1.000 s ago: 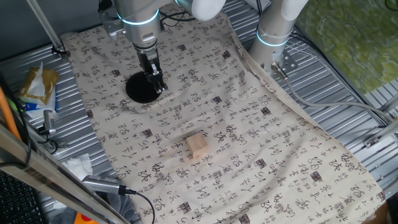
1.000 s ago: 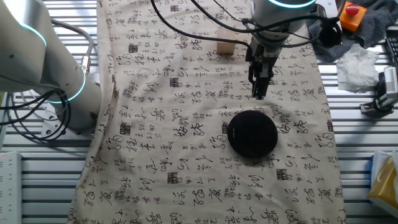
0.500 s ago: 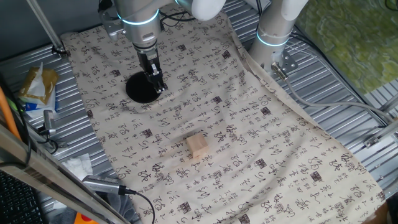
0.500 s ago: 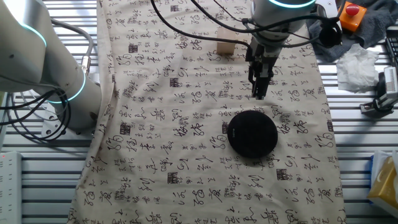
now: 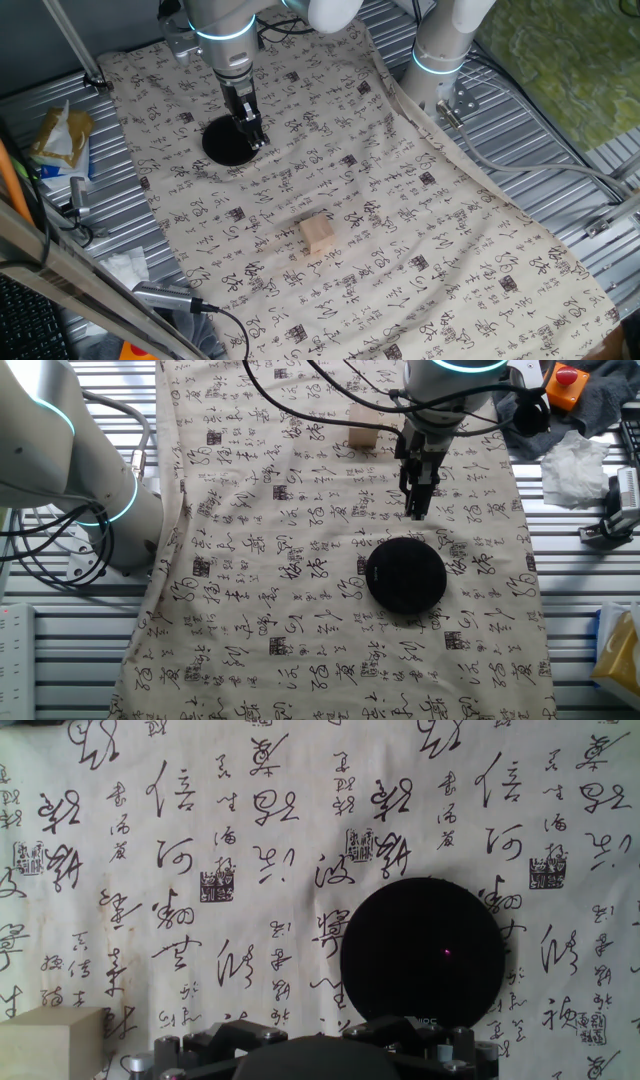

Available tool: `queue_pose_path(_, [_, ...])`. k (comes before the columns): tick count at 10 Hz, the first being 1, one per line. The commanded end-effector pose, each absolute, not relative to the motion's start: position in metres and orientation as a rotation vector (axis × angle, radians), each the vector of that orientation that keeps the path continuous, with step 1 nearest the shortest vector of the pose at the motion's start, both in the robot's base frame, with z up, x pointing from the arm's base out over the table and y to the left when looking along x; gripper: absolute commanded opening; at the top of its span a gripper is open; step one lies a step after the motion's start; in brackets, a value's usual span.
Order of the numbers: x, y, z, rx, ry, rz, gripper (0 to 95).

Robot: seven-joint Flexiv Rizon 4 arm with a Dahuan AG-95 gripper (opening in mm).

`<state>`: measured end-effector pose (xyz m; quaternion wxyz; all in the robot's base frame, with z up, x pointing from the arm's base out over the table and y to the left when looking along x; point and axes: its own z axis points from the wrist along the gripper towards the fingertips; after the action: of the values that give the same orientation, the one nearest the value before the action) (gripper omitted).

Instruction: Place the block on the scale

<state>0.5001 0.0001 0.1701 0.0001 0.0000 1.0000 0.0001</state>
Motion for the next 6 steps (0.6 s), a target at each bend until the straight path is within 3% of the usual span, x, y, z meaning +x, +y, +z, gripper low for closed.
queue_pose_path(1, [0.5000,0.0000,0.1700,0.000,3.142,0.000,95.0])
queue_pose_path(2, [0.5000,0.0000,0.1701,-0.187,3.025,0.090,0.0])
queue_pose_path(6, [0.4995,0.0004,0.1720,-0.182,3.027,0.082,0.0])
